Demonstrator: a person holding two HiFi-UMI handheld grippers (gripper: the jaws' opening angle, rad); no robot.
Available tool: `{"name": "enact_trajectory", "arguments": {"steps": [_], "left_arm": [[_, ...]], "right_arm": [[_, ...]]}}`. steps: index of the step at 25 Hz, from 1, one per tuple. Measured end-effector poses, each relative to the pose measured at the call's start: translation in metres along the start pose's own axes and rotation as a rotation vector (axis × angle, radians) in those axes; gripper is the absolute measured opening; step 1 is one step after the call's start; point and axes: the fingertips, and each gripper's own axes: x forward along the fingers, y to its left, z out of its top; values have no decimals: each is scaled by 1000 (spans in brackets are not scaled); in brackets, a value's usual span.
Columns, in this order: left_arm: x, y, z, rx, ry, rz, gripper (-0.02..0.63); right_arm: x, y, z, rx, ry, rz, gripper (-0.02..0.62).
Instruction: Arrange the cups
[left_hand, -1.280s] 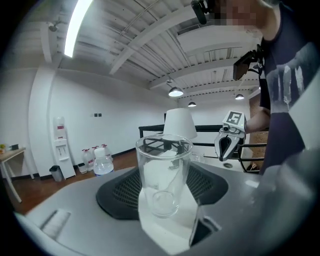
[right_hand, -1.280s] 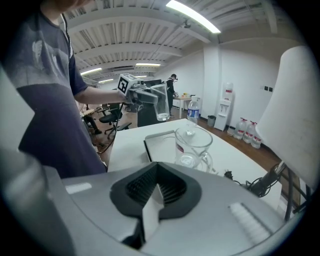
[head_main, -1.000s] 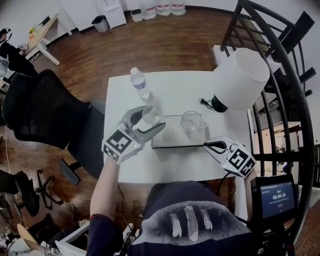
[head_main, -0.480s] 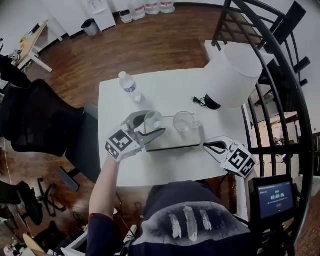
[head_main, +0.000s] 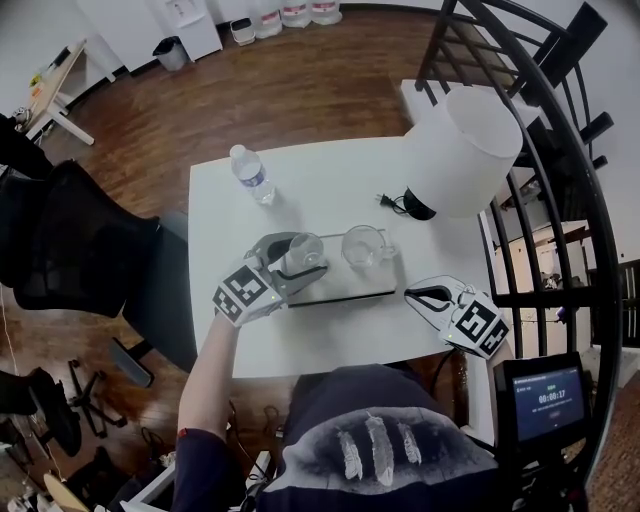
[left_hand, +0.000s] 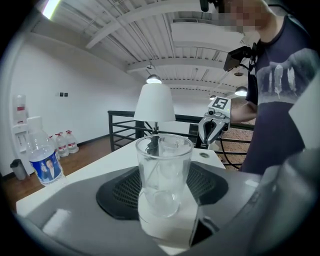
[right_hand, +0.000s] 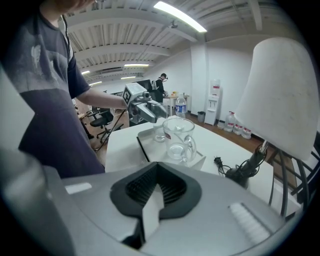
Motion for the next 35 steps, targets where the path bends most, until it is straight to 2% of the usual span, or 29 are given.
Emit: {"name": "enact_trajectory", "arguments": {"steps": [4,13,18,26,30,35], "left_arm": [[1,1,-2,-6,-14,0,276],[4,-4,-2,65,7,1,281],[4,-3,-2,78,11,9,282],[3,-1,-2,33,4,21,303],[0,0,5,-11,-32,28,328],[-10,1,14,-30,-69,45,348]], "right_arm": [[-2,0,0,3,7,3,3],[-2,1,2,-3,10,6,3],[-3,2,0,-4,8,5,3],[-8,6,-3,0,18,3,3],[-12,7,-4,-2,23,0,3],[-10,9,-4,-4,23,6,3]]}}
